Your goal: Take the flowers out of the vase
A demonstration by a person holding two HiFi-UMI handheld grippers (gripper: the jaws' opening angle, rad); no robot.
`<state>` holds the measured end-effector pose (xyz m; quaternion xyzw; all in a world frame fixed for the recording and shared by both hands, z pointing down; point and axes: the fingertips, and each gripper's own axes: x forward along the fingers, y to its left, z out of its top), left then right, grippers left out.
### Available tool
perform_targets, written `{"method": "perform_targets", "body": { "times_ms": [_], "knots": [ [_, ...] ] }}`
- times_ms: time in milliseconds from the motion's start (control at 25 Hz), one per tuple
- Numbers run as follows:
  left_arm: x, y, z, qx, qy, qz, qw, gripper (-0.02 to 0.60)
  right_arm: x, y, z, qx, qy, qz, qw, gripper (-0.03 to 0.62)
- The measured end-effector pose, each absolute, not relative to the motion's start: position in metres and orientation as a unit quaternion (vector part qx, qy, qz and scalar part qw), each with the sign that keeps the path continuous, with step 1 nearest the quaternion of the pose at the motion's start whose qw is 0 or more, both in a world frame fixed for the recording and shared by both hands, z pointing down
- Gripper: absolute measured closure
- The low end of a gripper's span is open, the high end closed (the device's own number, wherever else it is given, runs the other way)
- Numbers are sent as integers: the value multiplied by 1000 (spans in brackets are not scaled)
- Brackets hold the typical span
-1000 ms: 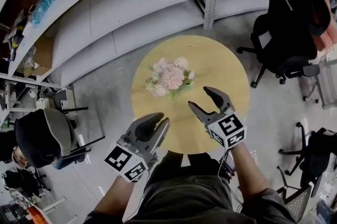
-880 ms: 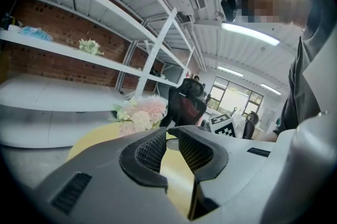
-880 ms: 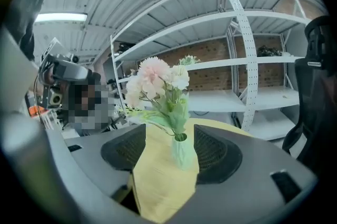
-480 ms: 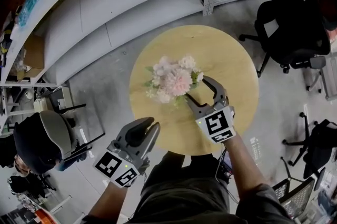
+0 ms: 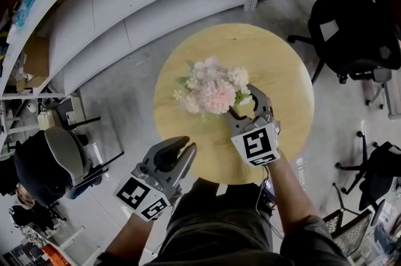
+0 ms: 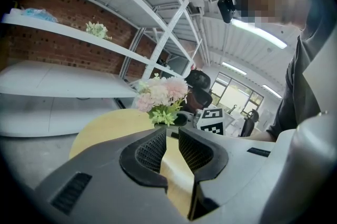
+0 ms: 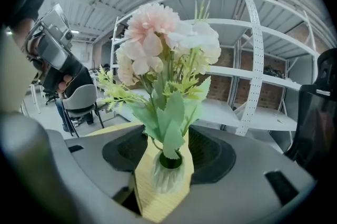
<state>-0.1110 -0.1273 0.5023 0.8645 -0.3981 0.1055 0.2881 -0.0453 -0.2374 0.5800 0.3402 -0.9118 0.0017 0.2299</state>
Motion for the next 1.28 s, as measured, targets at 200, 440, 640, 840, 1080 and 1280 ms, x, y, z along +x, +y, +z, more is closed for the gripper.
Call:
{"method": "perform_targets", "body": {
  "times_ms": [200, 440, 640, 840, 1080, 1280],
  "knots": [
    [-117, -127, 506, 860, -402, 107, 296, 502, -46, -242, 576, 347, -913, 3, 216, 438],
    [-119, -131, 501, 862, -400, 101, 296, 502, -47, -242, 564, 351, -916, 20, 192, 500],
    [-119, -132, 492, 866, -397, 95, 289, 502, -43, -244, 537, 359, -920, 28, 154, 511],
    [-125, -130, 484, 869, -398, 92, 280, 502, -34, -246, 492, 377, -920, 34, 102, 513],
    [-118, -124, 462, 877, -393, 76, 267, 502, -14, -241, 435, 399, -913, 53, 62, 517],
    [-110, -129, 442, 886, -389, 53, 247, 502, 3, -238, 382, 408, -912, 39, 27, 519]
  ]
}}
